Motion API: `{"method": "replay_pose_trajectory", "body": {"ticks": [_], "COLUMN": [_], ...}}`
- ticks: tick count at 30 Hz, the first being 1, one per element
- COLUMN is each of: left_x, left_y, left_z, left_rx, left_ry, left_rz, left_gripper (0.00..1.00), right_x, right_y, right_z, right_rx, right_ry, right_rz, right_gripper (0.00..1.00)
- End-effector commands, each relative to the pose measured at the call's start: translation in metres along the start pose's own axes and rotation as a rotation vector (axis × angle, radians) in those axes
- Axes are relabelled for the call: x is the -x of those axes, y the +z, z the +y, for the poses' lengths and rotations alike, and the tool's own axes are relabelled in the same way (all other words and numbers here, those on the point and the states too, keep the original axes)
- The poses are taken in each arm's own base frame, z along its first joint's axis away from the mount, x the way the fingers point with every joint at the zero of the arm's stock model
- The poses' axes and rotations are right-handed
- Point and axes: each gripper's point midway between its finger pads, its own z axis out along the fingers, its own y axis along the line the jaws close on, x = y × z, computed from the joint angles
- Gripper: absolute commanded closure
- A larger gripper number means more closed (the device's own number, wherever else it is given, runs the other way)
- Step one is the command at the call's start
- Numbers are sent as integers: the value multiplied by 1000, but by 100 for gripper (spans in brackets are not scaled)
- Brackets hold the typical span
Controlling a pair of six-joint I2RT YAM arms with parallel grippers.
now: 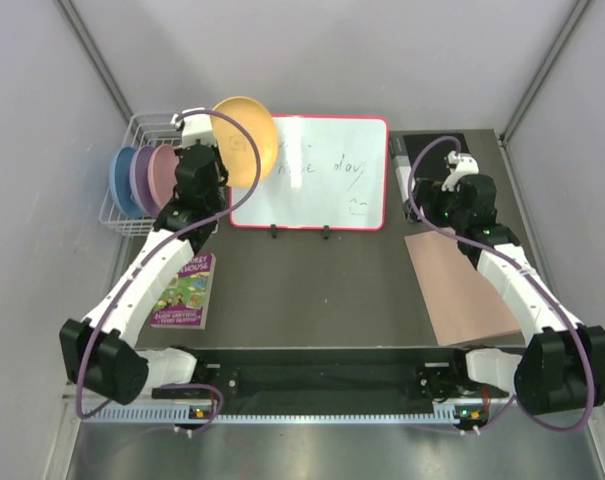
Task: Unload the plates from the dish rack
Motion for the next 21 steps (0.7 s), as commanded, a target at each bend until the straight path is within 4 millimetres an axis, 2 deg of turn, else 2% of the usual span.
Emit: {"method": "replay_pose_trajectory", "body": {"ticks": [1, 2, 4, 5, 7, 8, 9, 12, 15, 16, 21], "left_x": [-10, -22, -25, -42, -52, -66, -72, -88, -97, -91, -95], "left_y": [-42, -46, -61, -66, -82, -87, -93, -111, -125, -127, -139], "left_z": [-49, -52, -64, -70, -83, -88, -94, -109, -119, -122, -132], "left_rx": [-327, -346, -432, -464, -545, -561, -584, -646, -683, -702, -731], "left_ry": [-278, -292, -368, -380, -433, -442, -466, -499, -511, -523, -521], "left_rz": [117, 145, 172, 213, 267, 298, 320, 371, 400, 379, 390], "left_gripper": [100, 100, 100, 100, 100, 100, 100, 100, 100, 100, 100], "right_x": [9, 3, 1, 0, -2, -4, 0, -6, -14, -20, -36], "right_y": [-25, -28, -35, -37, -43, -44, -46, -47, -39, -32, -13], "right_z": [57, 64, 82, 90, 112, 118, 133, 153, 163, 162, 168], "right_rx": [259, 292, 372, 404, 483, 500, 544, 605, 616, 605, 598], "right_ry": [9, 24, 43, 48, 48, 54, 42, 60, 72, 75, 72], "right_rz": [-45, -33, -35, -36, -33, -23, -45, -31, -10, 5, 59], "right_gripper": [0, 0, 0, 0, 0, 0, 0, 0, 0, 0, 0]}}
